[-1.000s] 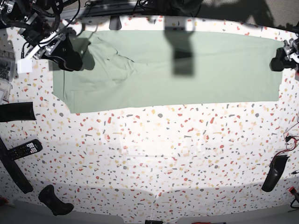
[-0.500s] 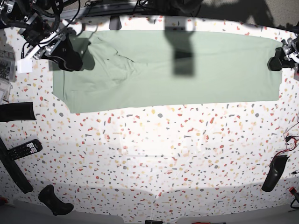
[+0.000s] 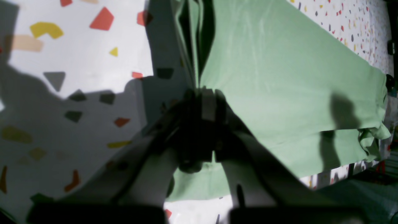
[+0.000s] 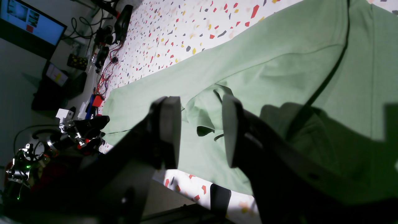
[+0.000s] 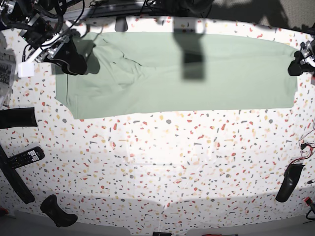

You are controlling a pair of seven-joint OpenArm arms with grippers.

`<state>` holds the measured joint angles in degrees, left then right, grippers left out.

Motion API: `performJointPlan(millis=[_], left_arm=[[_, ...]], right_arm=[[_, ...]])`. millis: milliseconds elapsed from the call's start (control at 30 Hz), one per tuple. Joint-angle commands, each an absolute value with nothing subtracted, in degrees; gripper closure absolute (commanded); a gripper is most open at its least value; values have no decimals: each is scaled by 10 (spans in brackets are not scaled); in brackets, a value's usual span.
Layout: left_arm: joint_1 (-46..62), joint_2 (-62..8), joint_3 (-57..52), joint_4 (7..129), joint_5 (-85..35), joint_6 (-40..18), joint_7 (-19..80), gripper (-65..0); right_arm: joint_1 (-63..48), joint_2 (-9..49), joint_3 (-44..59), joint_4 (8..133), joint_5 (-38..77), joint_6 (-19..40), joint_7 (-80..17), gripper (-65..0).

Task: Fold the T-shirt properly
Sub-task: 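Lift the strip end with the left gripper and fold it toward the right gripper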

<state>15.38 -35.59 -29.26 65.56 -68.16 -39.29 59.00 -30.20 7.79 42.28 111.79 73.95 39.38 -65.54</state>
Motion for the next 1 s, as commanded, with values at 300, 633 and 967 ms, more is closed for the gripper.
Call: performJointPlan(millis=[300, 633, 967], left_arm=[[159, -293, -296, 906, -491, -270, 590, 0], [212, -143, -295, 1177, -439, -218, 626, 0], [219, -8, -212, 1181, -392, -243, 613, 0]], right_arm=[[-275, 81, 429, 1127, 750, 400, -608, -215], [-265, 81, 429, 1127, 750, 400, -611, -215], [-265, 83, 429, 1127, 750, 400, -618, -215]])
